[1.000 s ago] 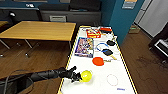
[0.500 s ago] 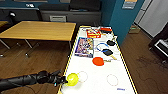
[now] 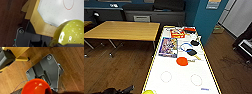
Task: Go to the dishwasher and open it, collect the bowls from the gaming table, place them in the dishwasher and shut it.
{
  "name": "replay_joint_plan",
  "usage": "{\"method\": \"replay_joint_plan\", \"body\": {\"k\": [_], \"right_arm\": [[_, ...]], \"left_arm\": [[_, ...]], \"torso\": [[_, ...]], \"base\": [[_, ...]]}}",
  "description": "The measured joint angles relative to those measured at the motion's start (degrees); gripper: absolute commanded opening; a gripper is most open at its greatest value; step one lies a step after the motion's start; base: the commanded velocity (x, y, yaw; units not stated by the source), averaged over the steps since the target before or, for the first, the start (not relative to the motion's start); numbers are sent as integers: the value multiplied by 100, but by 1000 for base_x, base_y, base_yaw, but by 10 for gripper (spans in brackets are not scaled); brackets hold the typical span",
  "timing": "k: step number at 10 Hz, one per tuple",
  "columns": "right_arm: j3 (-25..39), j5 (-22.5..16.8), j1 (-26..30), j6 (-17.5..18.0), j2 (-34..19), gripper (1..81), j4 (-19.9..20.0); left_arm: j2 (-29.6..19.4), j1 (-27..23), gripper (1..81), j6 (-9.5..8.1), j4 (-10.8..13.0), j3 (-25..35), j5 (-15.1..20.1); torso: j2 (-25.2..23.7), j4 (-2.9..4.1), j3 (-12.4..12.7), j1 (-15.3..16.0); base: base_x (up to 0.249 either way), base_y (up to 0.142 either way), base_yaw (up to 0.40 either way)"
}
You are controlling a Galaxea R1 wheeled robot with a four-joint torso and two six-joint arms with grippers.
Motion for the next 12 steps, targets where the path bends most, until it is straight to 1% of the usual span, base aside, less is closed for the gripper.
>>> {"method": "replay_joint_plan", "body": {"k": [1,2,3,5,6,7,8,9,10,12], "right_arm": [[-33,-7,0,0,0,10,0],[-44,-5,0,0,2,10,0],[-52,-5,0,0,13,10,0],[-52,-7,0,0,32,10,-2],[-52,-7,0,0,35,10,-2],[-71,-18,0,0,46,10,0],[-140,-62,2,0,107,10,0],[-197,-110,0,0,158,10,-2],[-328,-126,5,0,254,10,-2],[-584,-197,5,0,457,10,-2]], "left_arm": [[-261,134,10,278,-38,107,-55],[-391,289,10,805,-232,157,-52],[-453,424,10,1452,-669,165,-40],[-611,702,10,2811,-1814,0,-110],[-628,862,10,3602,-2433,-260,-223],[-644,1056,10,4197,-2984,-541,-388],[-634,1318,10,4545,-3322,-740,-560],[-556,1620,10,4826,-3518,-898,-663],[-407,1849,10,5108,-3596,-1142,-724],[152,2331,10,5565,-3651,-1787,-1100]], "torso": [[0,0,0,0],[0,0,0,0],[0,0,0,0],[0,0,0,0],[0,0,0,0],[0,0,0,0],[0,0,0,0],[0,0,2,0],[0,0,2,0],[0,0,2,0]], "base": [[0,0,0],[0,0,0],[0,0,0],[0,0,0],[0,0,0],[0,0,0],[0,0,0],[0,0,0],[0,0,0],[0,0,0]]}}
